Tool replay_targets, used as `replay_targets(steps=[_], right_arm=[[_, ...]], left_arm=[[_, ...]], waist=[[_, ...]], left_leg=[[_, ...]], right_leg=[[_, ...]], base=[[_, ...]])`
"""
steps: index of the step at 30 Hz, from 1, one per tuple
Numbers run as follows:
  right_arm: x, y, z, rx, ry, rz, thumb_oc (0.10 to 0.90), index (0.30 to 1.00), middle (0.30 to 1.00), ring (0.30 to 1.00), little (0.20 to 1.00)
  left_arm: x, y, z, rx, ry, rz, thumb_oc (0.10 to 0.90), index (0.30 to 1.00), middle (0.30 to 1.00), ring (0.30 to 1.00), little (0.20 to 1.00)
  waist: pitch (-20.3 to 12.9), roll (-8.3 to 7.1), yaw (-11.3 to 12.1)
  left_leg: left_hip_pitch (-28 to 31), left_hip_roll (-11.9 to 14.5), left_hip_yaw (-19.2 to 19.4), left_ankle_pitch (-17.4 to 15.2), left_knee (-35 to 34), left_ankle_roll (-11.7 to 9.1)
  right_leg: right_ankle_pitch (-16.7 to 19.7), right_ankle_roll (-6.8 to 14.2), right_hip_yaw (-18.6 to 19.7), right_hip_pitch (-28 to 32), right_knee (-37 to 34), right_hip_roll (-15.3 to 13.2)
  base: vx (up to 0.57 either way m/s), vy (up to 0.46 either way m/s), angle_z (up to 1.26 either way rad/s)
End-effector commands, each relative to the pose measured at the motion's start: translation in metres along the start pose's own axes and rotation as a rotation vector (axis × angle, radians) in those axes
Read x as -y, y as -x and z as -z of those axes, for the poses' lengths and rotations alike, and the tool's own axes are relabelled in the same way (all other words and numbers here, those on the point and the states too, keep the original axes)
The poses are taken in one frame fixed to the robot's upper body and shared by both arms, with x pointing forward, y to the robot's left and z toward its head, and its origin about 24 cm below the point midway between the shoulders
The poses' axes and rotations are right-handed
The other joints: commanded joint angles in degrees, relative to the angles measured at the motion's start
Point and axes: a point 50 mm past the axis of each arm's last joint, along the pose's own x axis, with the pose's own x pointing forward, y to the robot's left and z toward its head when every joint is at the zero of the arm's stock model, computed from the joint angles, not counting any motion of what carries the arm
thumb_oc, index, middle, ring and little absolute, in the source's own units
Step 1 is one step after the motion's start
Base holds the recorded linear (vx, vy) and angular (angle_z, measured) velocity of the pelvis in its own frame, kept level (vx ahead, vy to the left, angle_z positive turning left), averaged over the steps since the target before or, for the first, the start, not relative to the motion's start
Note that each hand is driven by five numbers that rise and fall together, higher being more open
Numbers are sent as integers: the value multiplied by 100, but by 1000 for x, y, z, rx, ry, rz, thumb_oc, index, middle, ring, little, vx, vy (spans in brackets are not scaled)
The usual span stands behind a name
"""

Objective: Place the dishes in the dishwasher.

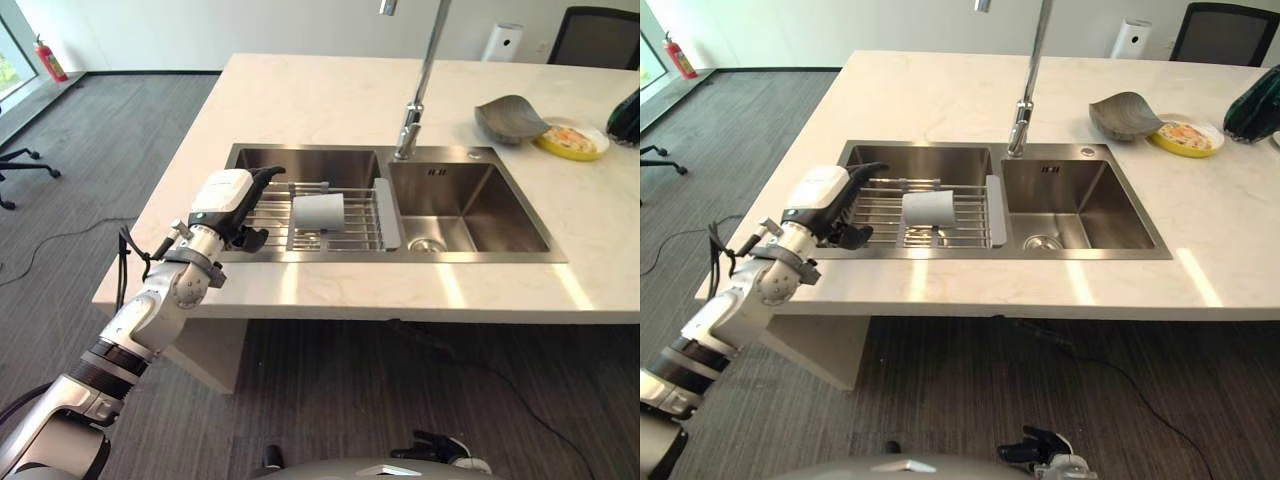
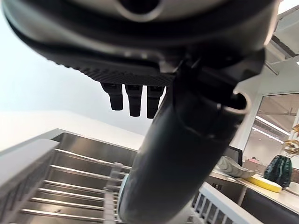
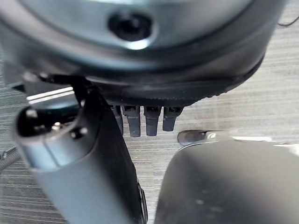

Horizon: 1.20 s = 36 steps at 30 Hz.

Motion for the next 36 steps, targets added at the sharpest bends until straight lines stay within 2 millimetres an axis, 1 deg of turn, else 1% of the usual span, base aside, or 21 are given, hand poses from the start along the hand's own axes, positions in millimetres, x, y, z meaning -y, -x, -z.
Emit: replay_targets(steps=[1, 2, 3, 4, 6, 8, 9, 11, 13, 14, 16, 19, 20, 21, 22, 24, 26, 33, 36], right_arm=[[-12, -1, -1, 5, 43, -30, 800, 900, 900, 900, 900], [-13, -1, -1, 6, 54, -31, 800, 900, 900, 900, 900], [-11, -1, -1, 3, 65, -27, 800, 900, 900, 900, 900], [-9, -1, 0, -2, 64, -21, 800, 900, 900, 900, 900], [-6, 0, 3, -12, 61, -10, 800, 900, 900, 900, 900], [-3, 0, 4, -20, 60, -2, 800, 900, 900, 900, 900], [0, 1, 8, -38, 67, 5, 800, 900, 900, 900, 900], [1, 1, 10, -45, 66, 6, 800, 900, 900, 900, 900], [2, 2, 15, -61, 65, 12, 800, 900, 900, 900, 900], [3, 2, 16, -64, 63, 14, 800, 900, 900, 900, 900], [4, 2, 16, -65, 73, 12, 800, 900, 900, 900, 900], [4, 2, 16, -66, 77, 11, 800, 900, 900, 900, 900], [4, 2, 18, -69, 84, 8, 800, 900, 900, 900, 900], [4, 2, 17, -67, 84, 7, 800, 900, 900, 900, 900], [5, 2, 16, -62, 83, 9, 800, 900, 900, 900, 900], [6, 2, 14, -55, 91, 8, 800, 900, 900, 900, 900], [7, 2, 14, -55, 98, 9, 800, 900, 900, 900, 900], [7, 2, 15, -59, 118, 4, 800, 900, 900, 900, 900], [5, 2, 12, -47, 118, -5, 800, 900, 900, 900, 900]], left_arm=[[-72, -36, -26, 108, -86, -267, 800, 900, 900, 900, 900], [-70, -39, -24, 88, -72, -262, 800, 900, 900, 900, 900], [-65, -42, -23, 69, -59, -243, 800, 900, 900, 900, 900], [-65, -46, -22, 53, -63, -235, 800, 900, 900, 900, 900], [-57, -54, -24, 39, -44, -204, 800, 900, 900, 900, 900], [-52, -60, -26, 42, -63, -181, 800, 900, 900, 900, 900], [-48, -66, -26, 21, -50, -162, 800, 900, 900, 900, 900], [-47, -69, -26, 12, -46, -157, 800, 900, 900, 900, 900], [-38, -72, -23, -19, -37, -130, 800, 900, 900, 900, 900], [-37, -73, -22, -26, -40, -127, 800, 900, 900, 900, 900], [-30, -76, -13, -74, -50, -108, 800, 900, 900, 900, 900], [-30, -77, -8, -108, -52, -106, 800, 900, 900, 900, 900], [-23, -77, 2, -157, -47, -87, 800, 900, 900, 900, 900], [-20, -76, 8, -187, -49, -81, 800, 900, 900, 900, 900], [-22, -77, 8, -191, -47, -94, 800, 900, 900, 900, 900], [-18, -76, 14, -222, -40, -91, 800, 900, 900, 900, 900], [-19, -76, 15, -224, -38, -93, 800, 900, 900, 900, 900], [-8, -76, 25, -276, -51, -52, 800, 900, 900, 900, 900], [-3, -75, 31, -327, 5, -59, 800, 900, 900, 900, 900]], waist=[[-161, 91, 124], [-154, 96, 104], [-165, 103, 74], [-174, 114, 39], [-190, 139, -28], [-194, 165, -74], [-192, 193, -128], [-195, 204, -146], [-194, 220, -196], [-201, 232, -217], [-191, 253, -273], [-189, 276, -310], [-185, 286, -352], [-184, 293, -371], [-181, 300, -377], [-172, 315, -407], [-173, 327, -423], [-201, 378, -512], [-213, 402, -557]], left_leg=[[445, 481, -62, -547, 48, -346], [430, 492, -53, -477, 48, -344], [443, 496, -54, -470, 48, -345], [456, 505, -55, -465, 48, -348], [473, 524, -53, -456, 48, -346], [485, 539, -51, -445, 48, -347], [491, 551, -47, -432, 48, -353], [486, 557, -47, -428, 48, -356], [486, 570, -37, -419, 48, -363], [494, 578, -23, -420, 48, -368], [528, 601, 13, -417, 48, -381], [546, 618, 55, -409, 48, -388], [612, 614, 98, -479, 48, -394], [625, 618, 120, -478, 48, -396], [632, 626, 138, -475, 48, -398], [640, 639, 168, -467, 48, -401], [642, 650, 199, -466, 48, -410], [711, 674, 278, -484, 48, -420], [734, 681, 314, -481, 48, -427]], right_leg=[[534, 320, 93, -437, -114, -157], [584, 295, 117, -458, -114, -139], [576, 290, 126, -444, -114, -136], [565, 286, 149, -439, -114, -122], [526, 267, 173, -421, -114, -105], [500, 256, 177, -410, -114, -87], [488, 245, 180, -413, -114, -63], [480, 237, 183, -416, -114, -47], [466, 221, 218, -428, -114, -13], [454, 216, 234, -437, -114, 1], [446, 208, 270, -442, -114, 24], [456, 211, 314, -466, -114, 41], [403, 225, 337, -437, -114, 45], [406, 228, 357, -438, -114, 53], [410, 228, 367, -448, -114, 59], [415, 218, 397, -470, -114, 77], [423, 217, 412, -482, -114, 87], [400, 201, 453, -447, -114, 113], [395, 189, 462, -441, -114, 128]], base=[[0, 2, -33], [-40, -10, -31], [-45, -19, -19], [-3, -18, -10], [1, -18, -6], [-15, -29, -5], [-23, -29, -4], [-14, -25, -4], [-3, -17, -1], [4, -31, 0], [-3, -14, -2], [4, -16, -7], [23, -30, -21], [23, -36, -24], [-7, -37, -21], [-7, -28, -11], [2, -24, -12], [5, -7, -4], [5, -4, -1]])
